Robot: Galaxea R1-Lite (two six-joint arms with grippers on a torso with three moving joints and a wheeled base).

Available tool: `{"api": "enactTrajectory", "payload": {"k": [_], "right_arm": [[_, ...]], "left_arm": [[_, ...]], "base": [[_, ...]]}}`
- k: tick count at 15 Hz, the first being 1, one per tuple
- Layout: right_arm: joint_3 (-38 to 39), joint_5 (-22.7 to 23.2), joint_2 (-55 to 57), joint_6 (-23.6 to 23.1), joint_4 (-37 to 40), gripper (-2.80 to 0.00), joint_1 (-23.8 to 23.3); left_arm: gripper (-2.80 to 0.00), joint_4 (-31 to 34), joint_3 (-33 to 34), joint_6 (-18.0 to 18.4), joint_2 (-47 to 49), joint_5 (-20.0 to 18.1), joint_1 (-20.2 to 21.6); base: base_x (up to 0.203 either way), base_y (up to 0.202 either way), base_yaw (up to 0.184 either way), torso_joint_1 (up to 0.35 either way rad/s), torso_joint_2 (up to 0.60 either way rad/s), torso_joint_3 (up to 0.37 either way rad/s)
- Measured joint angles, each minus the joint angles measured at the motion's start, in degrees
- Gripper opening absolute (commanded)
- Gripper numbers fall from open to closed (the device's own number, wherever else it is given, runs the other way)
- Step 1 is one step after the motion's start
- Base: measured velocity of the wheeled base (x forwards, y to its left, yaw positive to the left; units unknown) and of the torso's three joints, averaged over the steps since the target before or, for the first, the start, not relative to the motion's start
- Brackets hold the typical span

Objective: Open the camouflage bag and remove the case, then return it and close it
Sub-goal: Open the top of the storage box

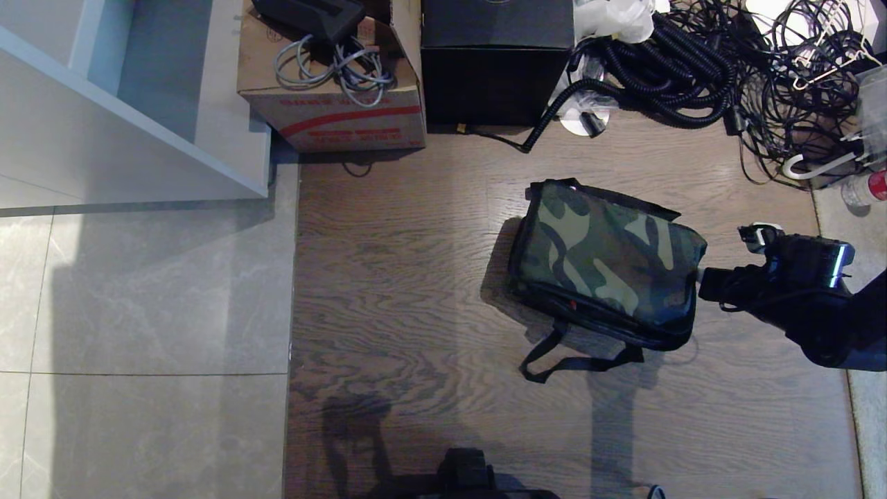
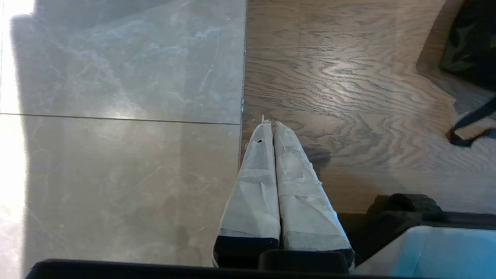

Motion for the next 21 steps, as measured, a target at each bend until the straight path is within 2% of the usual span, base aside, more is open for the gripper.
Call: {"api": "enactTrajectory", "payload": {"k": [3, 5, 6, 9, 13, 16, 18, 21], "right_arm": [[2.51, 0.06, 1.50, 7.18, -0.95, 0.00, 5.31], [5.01, -2.27, 1.58, 12.37, -0.43, 0.00, 8.88], [6.58, -2.97, 1.19, 13.41, -0.44, 0.00, 9.92], [8.82, -3.18, -1.12, 13.14, 0.29, 0.00, 10.27], [8.84, -3.01, -8.79, 6.97, 6.26, 0.00, 4.93], [9.75, -3.01, -14.32, 7.07, 7.81, 0.00, 3.52], [10.90, -2.95, -16.67, 12.15, 8.45, 0.00, 3.85], [12.26, -2.48, -18.43, 20.52, 10.37, 0.00, 8.17]], "left_arm": [[-2.80, -0.02, 0.00, 0.00, 0.00, 0.00, 0.00], [-2.80, -0.02, 0.02, 0.02, 0.00, -0.02, 0.06], [-2.80, -0.02, 0.02, 0.02, 0.00, 0.00, -0.01], [-2.80, -0.03, 0.02, 0.00, 0.00, -0.02, 0.05], [-2.80, -0.04, 0.02, 0.00, 0.00, 0.00, 0.05], [-2.80, -0.02, 0.02, 0.00, 0.00, 0.00, 0.00], [-2.80, -0.02, 0.02, 0.00, 0.00, 0.00, 0.00], [-2.80, -0.02, 0.02, 0.00, 0.00, 0.01, 0.00]], "base": [[0.000, 0.000, 0.000, 0.000, 0.00, 0.000], [0.000, 0.000, 0.000, 0.000, 0.00, 0.000], [0.000, 0.000, 0.000, 0.000, 0.00, 0.000], [0.000, 0.000, 0.000, 0.000, 0.00, 0.000], [0.000, 0.000, 0.000, 0.000, 0.00, 0.000], [0.000, 0.000, 0.000, 0.000, 0.00, 0.000], [0.000, 0.000, 0.000, 0.000, 0.00, 0.000], [0.000, 0.000, 0.000, 0.000, 0.00, 0.000]]}}
